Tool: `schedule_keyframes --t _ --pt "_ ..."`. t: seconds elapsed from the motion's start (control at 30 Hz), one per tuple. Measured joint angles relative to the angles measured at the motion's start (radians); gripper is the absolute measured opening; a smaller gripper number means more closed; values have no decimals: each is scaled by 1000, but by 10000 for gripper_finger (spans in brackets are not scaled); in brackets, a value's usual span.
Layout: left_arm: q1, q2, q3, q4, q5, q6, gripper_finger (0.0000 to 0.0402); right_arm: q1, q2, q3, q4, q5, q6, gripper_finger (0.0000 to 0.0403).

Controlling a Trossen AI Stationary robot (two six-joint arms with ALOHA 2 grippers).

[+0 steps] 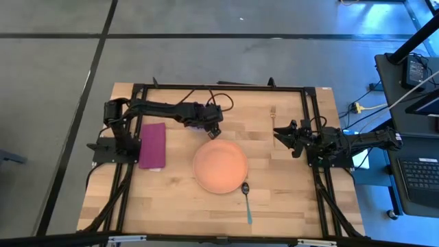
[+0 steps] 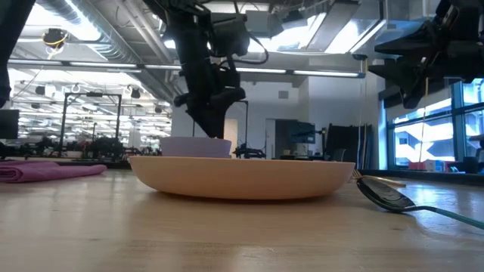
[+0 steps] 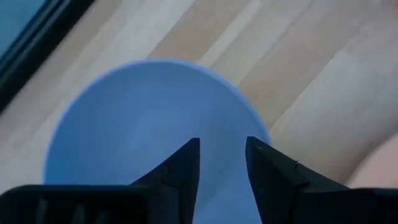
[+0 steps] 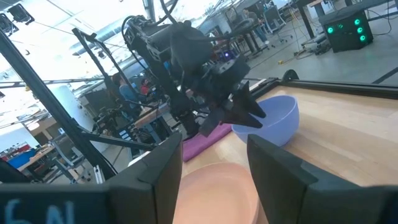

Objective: Set table place
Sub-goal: Put the violet bowl on the orange plate

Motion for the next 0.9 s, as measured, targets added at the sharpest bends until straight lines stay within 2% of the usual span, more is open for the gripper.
schedule_keyframes --t 0.27,0.5,0.7,0.9 --pt "2 0 0 95 34 -28 113 0 0 0 0 0 0 181" --pt "20 0 0 99 93 -151 112 0 0 0 0 0 0 181" --pt "9 6 0 100 93 -178 112 0 0 0 0 0 0 182" --pt "-17 76 1 97 78 -154 112 0 0 0 0 0 1 182"
